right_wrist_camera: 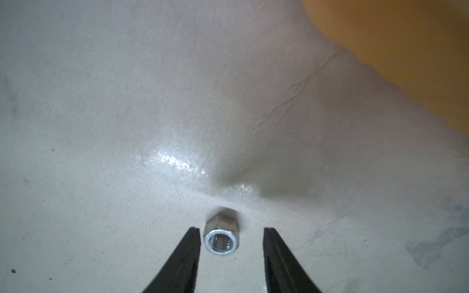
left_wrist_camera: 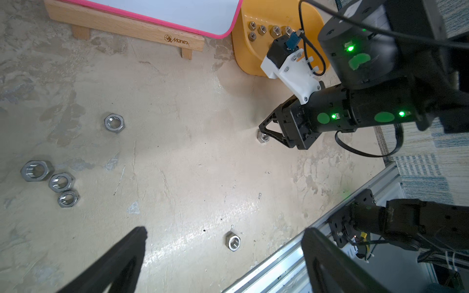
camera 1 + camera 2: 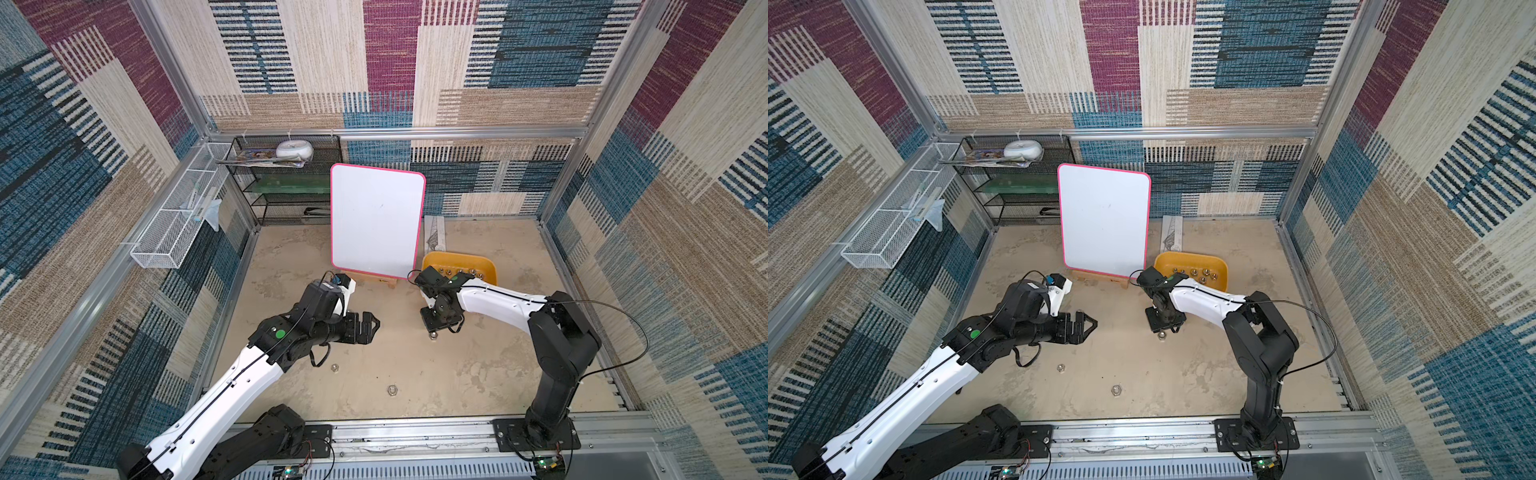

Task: Put the nuts on the desktop into the storage box
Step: Pick up the nut from the center of the board.

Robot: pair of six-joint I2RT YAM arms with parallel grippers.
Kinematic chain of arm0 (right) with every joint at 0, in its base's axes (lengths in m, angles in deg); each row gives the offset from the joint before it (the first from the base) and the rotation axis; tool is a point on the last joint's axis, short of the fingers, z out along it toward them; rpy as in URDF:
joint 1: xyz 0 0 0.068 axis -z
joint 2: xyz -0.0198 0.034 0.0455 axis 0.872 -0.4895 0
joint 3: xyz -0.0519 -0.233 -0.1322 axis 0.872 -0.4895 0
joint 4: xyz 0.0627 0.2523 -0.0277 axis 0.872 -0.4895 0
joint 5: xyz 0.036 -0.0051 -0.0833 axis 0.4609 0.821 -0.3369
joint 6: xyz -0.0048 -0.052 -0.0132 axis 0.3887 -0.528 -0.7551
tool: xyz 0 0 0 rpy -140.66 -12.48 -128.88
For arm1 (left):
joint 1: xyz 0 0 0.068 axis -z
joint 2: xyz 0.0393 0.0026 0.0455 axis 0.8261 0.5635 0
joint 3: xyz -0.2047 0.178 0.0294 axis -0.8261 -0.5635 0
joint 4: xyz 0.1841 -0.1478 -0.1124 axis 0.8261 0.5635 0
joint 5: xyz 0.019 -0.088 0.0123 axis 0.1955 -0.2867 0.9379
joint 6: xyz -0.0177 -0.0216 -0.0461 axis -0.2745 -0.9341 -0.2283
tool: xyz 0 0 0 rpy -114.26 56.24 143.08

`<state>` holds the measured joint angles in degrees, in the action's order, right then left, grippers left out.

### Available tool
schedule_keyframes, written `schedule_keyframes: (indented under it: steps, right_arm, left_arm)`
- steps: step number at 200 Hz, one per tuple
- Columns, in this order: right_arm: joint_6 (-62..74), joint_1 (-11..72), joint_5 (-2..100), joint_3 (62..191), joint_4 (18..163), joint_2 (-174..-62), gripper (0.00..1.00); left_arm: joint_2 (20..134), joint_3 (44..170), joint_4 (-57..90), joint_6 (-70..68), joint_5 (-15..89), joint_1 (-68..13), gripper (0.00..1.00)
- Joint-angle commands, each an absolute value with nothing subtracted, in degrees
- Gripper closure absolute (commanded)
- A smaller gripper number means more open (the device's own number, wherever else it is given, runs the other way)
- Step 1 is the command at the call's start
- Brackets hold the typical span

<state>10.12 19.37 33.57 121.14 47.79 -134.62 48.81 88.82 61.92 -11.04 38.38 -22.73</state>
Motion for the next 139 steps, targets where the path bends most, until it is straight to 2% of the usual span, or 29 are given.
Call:
schedule_keyframes:
  steps: [1,91,122,139]
  right_arm:
    - [9.1,18.7,34.2,121.4,47.9,-135.3,0.54]
    - [8.2,17.1,34.1,119.6,47.2,-136.3,0.54]
    - [8.1,16.5,33.4,119.7,46.9,-137.1,0.57]
    - [8.3,16.4,33.0,119.8,46.9,-137.4,0.63]
  left_arm:
    - [48.2,88.6,63.0,-11.2,38.0,-22.7,0.0]
    - [47.0,87.7,63.5,-11.6,36.6,-22.7,0.0]
    - [46.9,87.6,63.6,-11.6,36.7,-22.7,0.0]
    - [46.9,87.6,63.5,-11.5,36.7,-22.7,0.0]
